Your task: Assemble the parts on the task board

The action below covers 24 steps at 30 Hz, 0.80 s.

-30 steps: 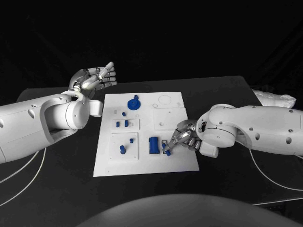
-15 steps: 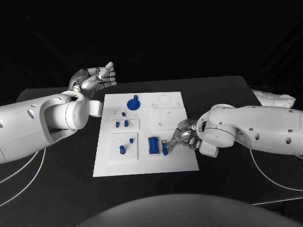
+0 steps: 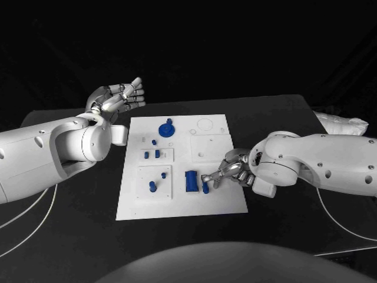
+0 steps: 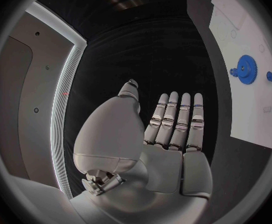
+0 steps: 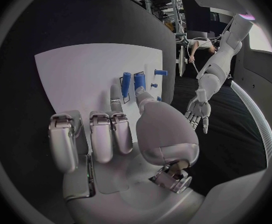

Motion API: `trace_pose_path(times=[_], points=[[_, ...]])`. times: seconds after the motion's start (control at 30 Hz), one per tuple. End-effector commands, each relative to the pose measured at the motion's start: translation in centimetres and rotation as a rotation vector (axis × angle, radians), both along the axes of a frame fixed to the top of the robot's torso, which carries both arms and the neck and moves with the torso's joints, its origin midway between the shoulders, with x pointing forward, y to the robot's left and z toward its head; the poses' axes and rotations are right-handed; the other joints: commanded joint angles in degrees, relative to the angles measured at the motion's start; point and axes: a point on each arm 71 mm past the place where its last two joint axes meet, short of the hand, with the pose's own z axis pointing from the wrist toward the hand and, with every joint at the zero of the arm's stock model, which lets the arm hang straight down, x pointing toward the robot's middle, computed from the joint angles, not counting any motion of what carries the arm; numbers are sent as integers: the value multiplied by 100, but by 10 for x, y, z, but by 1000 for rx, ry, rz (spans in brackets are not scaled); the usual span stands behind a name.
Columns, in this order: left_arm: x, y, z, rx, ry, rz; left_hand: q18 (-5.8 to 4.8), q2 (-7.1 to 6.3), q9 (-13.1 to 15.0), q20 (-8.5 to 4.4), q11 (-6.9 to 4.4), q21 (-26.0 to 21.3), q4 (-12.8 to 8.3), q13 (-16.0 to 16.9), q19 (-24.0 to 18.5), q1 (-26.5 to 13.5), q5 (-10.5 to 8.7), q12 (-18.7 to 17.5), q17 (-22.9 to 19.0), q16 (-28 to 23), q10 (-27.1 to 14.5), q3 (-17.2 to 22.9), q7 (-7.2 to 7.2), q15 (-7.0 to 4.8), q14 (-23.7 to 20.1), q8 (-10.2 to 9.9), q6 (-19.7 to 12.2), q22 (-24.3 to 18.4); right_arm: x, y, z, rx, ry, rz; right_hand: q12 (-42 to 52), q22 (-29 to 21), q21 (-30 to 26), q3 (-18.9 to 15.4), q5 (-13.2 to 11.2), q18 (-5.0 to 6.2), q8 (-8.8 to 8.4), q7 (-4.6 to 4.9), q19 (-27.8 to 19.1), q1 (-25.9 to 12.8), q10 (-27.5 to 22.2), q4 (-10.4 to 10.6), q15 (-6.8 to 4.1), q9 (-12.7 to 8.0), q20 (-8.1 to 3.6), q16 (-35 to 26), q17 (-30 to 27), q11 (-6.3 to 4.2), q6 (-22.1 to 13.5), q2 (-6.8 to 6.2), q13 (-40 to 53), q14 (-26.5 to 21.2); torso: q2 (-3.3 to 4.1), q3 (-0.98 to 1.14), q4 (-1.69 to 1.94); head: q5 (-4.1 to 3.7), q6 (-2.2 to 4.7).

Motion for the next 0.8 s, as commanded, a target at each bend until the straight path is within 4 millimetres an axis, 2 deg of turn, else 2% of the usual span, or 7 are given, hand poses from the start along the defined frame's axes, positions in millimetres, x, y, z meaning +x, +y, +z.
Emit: trace_pose_path(times=[0.03,0.07,0.1,0.27,0.5,0.63,0.8], points=[[0,-2,1,-11,-6,-17,-28,54,-7,-2,-6,-32,3,-4,-10,-15,36,6,-5,33,-31,12,117,-8,-42,35,-37,-5,-6,1,-1,-21,12,65,26,1509,26,-217,-19,-38,270,-56,600,-26,599,140,-74,342,-69,24,1508,-83,-74,-2,1507,597,0,0,-6,9,0],[0,-2,1,-11,-6,-17,-28,54,-7,-2,-6,-32,3,-4,-10,-15,36,6,-5,33,-31,12,117,-8,-42,35,-37,-5,-7,1,-1,-23,18,74,26,1509,26,-351,-17,-38,456,-96,600,38,599,230,-99,594,-107,24,1508,-107,-158,41,1507,597,1,0,-4,2,0],[0,-2,1,-11,-5,-17,-28,54,-7,-2,-6,-32,3,-4,-10,-15,36,6,-5,33,-31,12,117,-8,-42,35,-37,-5,-9,1,-1,-25,24,82,26,1509,26,-430,-18,-38,557,-116,600,76,599,276,-121,729,-117,24,1508,-118,-190,54,1507,597,2,0,-7,1,0],[0,-3,1,-12,-6,-20,-28,59,-7,-2,-6,-32,3,-4,-10,-13,36,9,-11,38,-32,12,117,-8,-44,37,-39,-10,-15,3,-2,-54,58,137,26,1509,26,-580,-27,-38,783,-172,600,231,599,350,-159,1022,-161,24,1508,-173,-201,144,1507,597,-3,3,-1,-19,0],[0,-3,1,-12,-6,-20,-28,59,-7,-2,-6,-32,3,-4,-10,-13,36,9,-11,38,-32,12,117,-8,-44,37,-39,-10,-18,5,-4,-83,75,167,26,1509,26,-660,-26,-38,931,-235,600,421,599,380,-207,1208,-206,24,1508,-232,-147,272,1507,597,-3,2,3,-25,0],[0,-3,1,-11,-5,-19,-28,59,-7,-2,-6,-32,3,-4,-10,-13,36,9,-11,38,-32,12,117,-8,-44,37,-39,-10,-17,7,-5,-93,73,176,26,1509,26,-668,-25,-38,964,-253,600,512,599,372,-223,1261,-223,24,1508,-249,-139,336,1507,597,-4,0,-9,-30,0],[0,-4,1,-12,-5,-22,-28,59,-7,-2,-6,-32,3,-4,-10,-13,36,9,-11,38,-32,12,117,-8,-44,37,-39,-10,-16,9,-5,-99,65,179,26,1509,26,-675,-25,-38,987,-267,600,566,599,379,-237,1301,-237,24,1508,-262,-124,401,1507,597,1,-1,10,-37,0]])
